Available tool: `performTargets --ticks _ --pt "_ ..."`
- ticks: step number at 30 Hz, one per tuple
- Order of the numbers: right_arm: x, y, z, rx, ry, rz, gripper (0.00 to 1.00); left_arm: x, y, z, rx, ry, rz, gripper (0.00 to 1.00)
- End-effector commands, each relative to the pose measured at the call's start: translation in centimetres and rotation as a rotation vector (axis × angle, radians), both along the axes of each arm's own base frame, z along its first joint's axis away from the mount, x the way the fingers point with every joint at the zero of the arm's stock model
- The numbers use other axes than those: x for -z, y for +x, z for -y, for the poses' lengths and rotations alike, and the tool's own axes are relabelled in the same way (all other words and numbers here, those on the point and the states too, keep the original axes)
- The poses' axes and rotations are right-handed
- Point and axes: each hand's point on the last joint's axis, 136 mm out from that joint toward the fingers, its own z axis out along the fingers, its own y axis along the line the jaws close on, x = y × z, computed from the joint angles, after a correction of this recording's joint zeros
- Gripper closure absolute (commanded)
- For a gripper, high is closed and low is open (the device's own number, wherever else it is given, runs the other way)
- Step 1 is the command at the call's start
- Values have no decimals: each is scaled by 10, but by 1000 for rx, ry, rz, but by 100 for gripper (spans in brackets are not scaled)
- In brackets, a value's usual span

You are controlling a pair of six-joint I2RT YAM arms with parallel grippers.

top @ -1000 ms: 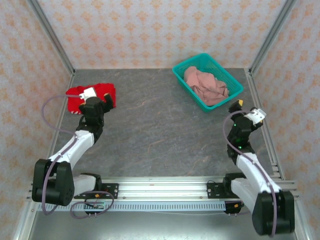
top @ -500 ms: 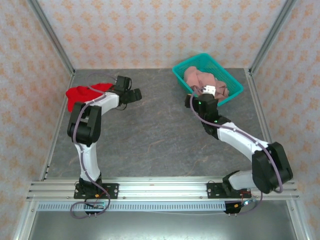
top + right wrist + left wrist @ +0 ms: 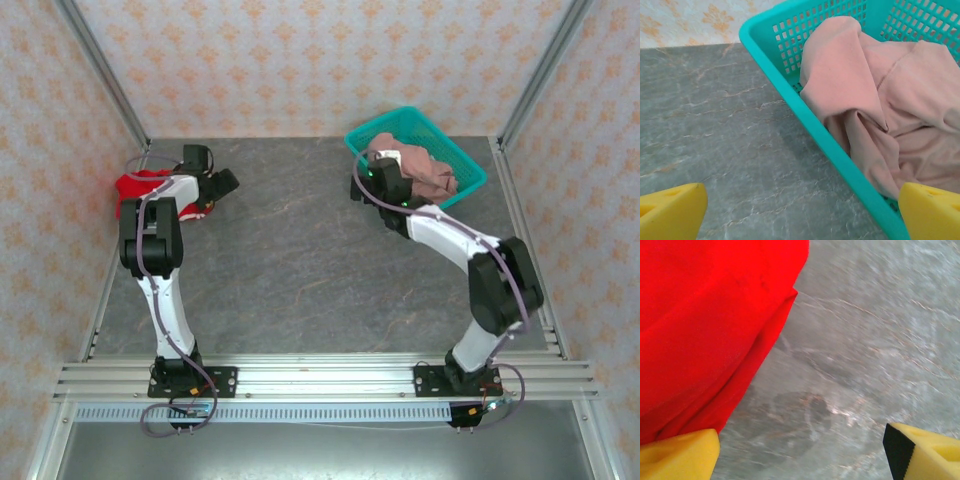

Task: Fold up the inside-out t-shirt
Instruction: Move the T-shirt to the top-left of the table, then move the basket to the top-right of the table.

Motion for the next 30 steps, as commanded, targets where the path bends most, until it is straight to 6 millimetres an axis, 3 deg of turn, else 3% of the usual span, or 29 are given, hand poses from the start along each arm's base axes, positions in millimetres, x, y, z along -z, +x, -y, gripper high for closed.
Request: performTargets --ticks 1,3,8,10,14,18,25,30 --pt "20 2 29 43 -236 -109 2 7 -11 8 10 -51 -58 12" --pt "21 9 44 55 -256 -130 2 -7 -6 21 42 -99 -12 12" --pt "47 22 66 8 -311 -289 8 -47 -5 58 123 -124 80 11" --pt "59 25 66 -15 -341 -353 18 -58 -9 76 158 -121 109 10" --pt "69 28 68 -18 -313 -420 38 -64 -26 106 178 -137 124 10" --pt "65 26 95 80 -297 -433 60 -72 -47 131 218 -137 145 10" --pt "56 14 143 203 -208 -440 70 -79 -81 155 298 -57 128 10" --pt "54 6 177 296 -131 -452 72 -82 -91 167 349 -25 131 10"
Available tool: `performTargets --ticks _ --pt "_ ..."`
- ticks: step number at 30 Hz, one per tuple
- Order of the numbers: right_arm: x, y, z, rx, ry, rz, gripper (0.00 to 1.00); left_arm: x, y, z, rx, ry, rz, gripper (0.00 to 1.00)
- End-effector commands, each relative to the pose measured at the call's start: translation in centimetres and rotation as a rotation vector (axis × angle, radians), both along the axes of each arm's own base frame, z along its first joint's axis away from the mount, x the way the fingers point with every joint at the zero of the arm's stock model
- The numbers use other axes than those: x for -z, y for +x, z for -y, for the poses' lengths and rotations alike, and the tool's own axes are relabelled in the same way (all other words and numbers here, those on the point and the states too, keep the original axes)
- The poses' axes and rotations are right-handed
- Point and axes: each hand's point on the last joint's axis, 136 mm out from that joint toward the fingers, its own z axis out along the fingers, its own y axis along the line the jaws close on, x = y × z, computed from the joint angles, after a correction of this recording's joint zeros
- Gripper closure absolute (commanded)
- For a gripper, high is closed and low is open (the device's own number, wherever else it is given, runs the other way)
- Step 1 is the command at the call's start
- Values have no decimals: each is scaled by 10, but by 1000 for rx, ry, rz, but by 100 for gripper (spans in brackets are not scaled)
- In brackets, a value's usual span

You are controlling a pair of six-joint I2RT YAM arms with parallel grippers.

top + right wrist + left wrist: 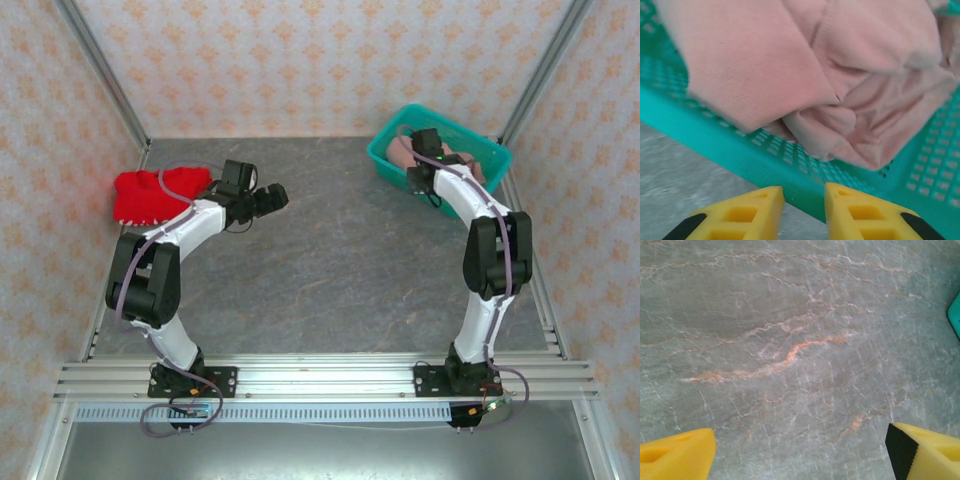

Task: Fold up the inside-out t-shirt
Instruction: Move the basket to the top-right of the table, then pick up the T-shirt from the basket.

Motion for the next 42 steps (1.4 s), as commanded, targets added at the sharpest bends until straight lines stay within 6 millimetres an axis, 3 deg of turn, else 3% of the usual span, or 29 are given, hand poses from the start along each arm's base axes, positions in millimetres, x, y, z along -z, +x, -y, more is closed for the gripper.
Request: performTargets --ticks 1,3,6,9,11,16,20,25,26,28,30,32,34,38,42 --pt "11 -16 34 115 10 -41 72 -6 -7 -3 11 58 18 10" --pt "6 -16 33 95 50 -20 72 -5 -9 -1 20 58 14 10" --pt "-18 -9 21 51 155 75 65 -4 -11 3 30 55 12 10" --pt "-45 8 21 86 277 193 43 -5 -11 6 36 56 18 10" --pt "-48 23 31 142 275 227 28 -4 -12 8 39 58 18 10" --pt "-23 59 51 258 194 171 16 0 -17 10 46 60 8 10" --pt "0 82 54 298 180 110 5 -1 -21 9 48 61 11 9" --pt "29 105 52 346 208 46 9 -6 -25 9 54 63 14 9" --pt "34 111 50 348 220 41 14 -7 -26 9 55 59 16 9" --pt "36 120 47 340 239 32 38 -9 -30 10 59 54 18 9" --pt "12 128 44 311 257 62 72 -14 -35 9 59 55 23 9" --pt "-35 132 40 274 275 148 96 -19 -40 7 56 56 33 9" --pt "-96 126 34 239 309 269 100 -24 -45 4 51 59 46 9" --pt "-216 85 -15 81 435 550 100 -35 -56 -5 26 72 78 9" --pt "-285 26 -78 -93 492 679 100 -44 -66 -19 -22 115 109 9"
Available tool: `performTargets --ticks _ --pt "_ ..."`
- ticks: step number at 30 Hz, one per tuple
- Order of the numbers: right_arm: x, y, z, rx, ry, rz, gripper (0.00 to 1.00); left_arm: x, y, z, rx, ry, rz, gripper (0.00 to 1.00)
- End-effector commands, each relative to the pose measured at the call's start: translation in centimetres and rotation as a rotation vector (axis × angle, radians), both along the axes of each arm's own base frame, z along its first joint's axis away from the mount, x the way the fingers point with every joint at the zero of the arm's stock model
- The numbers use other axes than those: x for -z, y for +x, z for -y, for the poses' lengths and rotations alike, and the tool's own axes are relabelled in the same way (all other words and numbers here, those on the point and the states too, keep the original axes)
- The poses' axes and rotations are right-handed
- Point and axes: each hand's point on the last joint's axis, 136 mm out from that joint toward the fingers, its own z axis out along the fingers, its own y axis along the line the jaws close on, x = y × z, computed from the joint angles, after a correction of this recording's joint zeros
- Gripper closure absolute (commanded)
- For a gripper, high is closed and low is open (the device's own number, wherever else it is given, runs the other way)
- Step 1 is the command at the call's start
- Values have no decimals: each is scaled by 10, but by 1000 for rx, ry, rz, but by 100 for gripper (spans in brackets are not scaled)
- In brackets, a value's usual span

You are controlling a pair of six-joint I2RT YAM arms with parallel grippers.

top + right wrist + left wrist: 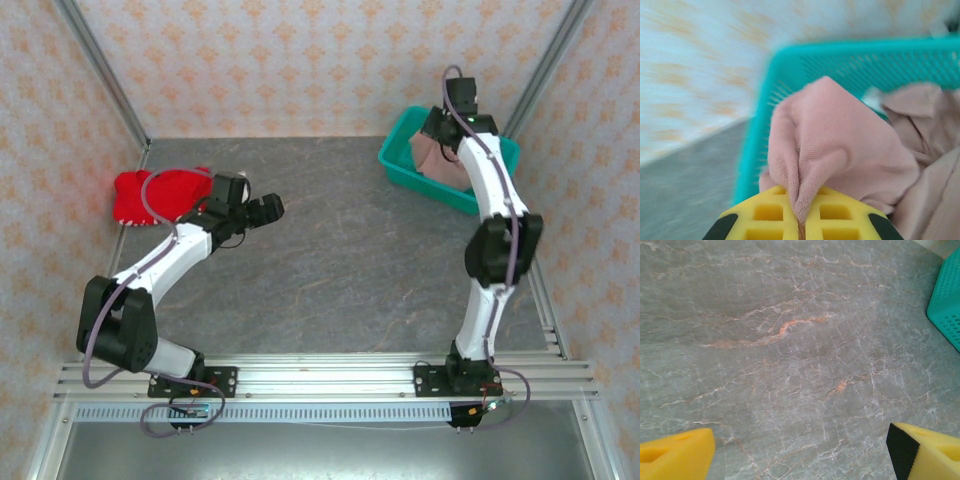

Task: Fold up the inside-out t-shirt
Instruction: Pick up the T-shirt from the basket, then place the T-shirt at the center of the table.

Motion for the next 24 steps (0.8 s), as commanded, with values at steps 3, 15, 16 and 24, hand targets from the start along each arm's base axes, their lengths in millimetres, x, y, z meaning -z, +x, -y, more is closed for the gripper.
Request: performTargets --ticks 3,15,16,24 --pt "-133 -68 -106 -270 58 361 100 -8 -16 -26 -79 105 34 9" --pt "-99 -109 -274 -700 206 251 100 -34 -43 -64 -256 142 154 9" --pt "-87 -108 -287 -727 209 209 100 -36 -44 -63 -252 135 160 9" --pt "-15 -99 -307 -780 210 -32 52 -44 -35 -26 -109 -37 271 6"
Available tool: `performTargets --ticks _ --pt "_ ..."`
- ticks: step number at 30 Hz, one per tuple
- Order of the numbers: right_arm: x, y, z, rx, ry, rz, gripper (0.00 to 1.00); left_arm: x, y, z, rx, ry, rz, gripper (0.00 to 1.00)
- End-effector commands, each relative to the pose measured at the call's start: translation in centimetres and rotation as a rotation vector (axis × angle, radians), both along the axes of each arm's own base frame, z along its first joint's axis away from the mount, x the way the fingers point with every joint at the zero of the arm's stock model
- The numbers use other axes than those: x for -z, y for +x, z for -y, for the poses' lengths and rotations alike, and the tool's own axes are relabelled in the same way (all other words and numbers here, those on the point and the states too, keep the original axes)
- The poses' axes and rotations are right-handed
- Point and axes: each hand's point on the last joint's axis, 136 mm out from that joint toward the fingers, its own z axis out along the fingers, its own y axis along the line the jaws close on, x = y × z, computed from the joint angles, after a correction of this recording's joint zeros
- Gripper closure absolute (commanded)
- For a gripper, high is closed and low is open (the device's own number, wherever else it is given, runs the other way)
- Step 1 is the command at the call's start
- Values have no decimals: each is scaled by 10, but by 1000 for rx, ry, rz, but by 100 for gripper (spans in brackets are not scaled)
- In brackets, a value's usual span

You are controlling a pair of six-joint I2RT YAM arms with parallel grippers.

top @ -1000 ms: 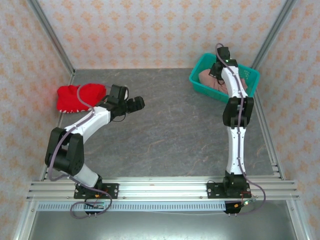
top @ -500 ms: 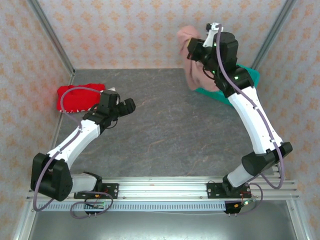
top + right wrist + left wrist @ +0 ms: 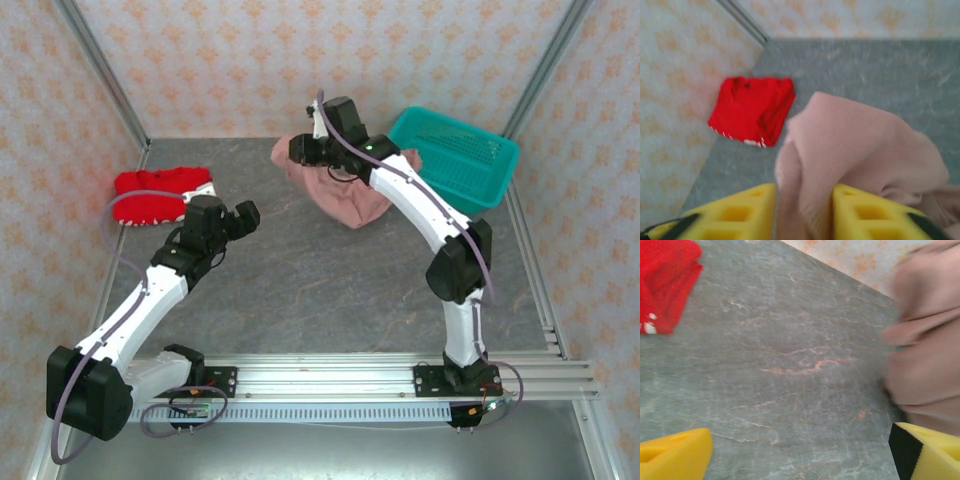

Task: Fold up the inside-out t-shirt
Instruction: Place the T-shirt at the center of the table.

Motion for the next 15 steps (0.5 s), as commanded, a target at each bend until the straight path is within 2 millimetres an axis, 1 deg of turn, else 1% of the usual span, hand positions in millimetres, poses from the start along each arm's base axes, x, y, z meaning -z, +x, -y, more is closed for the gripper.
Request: performTargets --ticks 1,2,3,4,6,8,9,11,13,14,15 --pt "-33 -1 33 38 -8 19 46 -8 11 28 102 -105 84 6" --pt "-33 5 54 84 -26 28 36 -6 15 36 127 -128 85 6" --pt "-29 10 74 133 -46 29 32 -1 19 44 151 -142 75 6" --pt "-31 15 99 191 -65 47 28 3 25 52 168 -146 60 5" --pt "-25 26 149 319 -130 75 26 15 36 69 203 -123 15 5" --pt "-12 35 212 478 -247 73 24 32 51 88 235 -71 -58 5" --pt "-6 38 241 547 -297 65 23 45 56 92 232 -35 -106 5" --pt "14 39 304 687 -462 40 20 72 69 91 187 43 -208 6" --pt "34 35 342 712 -605 10 17 95 77 83 163 131 -263 6" --pt "45 34 353 693 -666 -1 14 107 80 80 154 161 -291 6" --pt "55 33 357 655 -705 -12 13 114 83 79 147 180 -313 7"
